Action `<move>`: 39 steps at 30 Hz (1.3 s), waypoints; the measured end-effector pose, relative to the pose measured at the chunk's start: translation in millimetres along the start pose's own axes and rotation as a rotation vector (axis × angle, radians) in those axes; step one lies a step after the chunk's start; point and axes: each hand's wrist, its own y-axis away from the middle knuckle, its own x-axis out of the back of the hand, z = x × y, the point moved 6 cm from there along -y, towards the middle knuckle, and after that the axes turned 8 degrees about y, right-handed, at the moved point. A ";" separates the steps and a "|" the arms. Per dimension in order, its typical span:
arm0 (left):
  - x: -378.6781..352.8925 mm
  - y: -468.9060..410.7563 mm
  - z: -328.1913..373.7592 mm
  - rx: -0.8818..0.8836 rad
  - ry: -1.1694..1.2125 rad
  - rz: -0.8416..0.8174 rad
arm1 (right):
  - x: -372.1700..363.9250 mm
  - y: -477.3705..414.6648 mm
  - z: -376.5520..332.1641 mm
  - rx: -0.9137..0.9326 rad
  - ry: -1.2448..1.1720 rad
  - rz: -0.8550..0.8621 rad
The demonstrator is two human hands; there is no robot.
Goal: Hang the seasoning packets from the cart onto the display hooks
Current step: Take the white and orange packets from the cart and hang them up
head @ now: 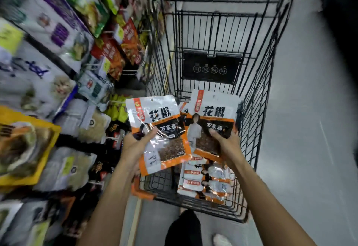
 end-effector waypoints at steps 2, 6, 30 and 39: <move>14.1 32.8 11.4 -0.048 0.064 0.055 | 2.5 23.2 -23.2 0.093 0.093 -0.076; 47.3 113.3 29.3 -0.209 0.149 0.166 | 0.3 76.9 -59.3 0.177 0.174 -0.263; 335.9 706.7 -29.5 -0.597 0.221 1.082 | -168.4 582.8 -42.1 0.695 0.357 -1.291; 408.7 902.3 -78.5 -0.654 0.142 1.249 | -184.8 774.0 23.3 0.801 0.336 -1.494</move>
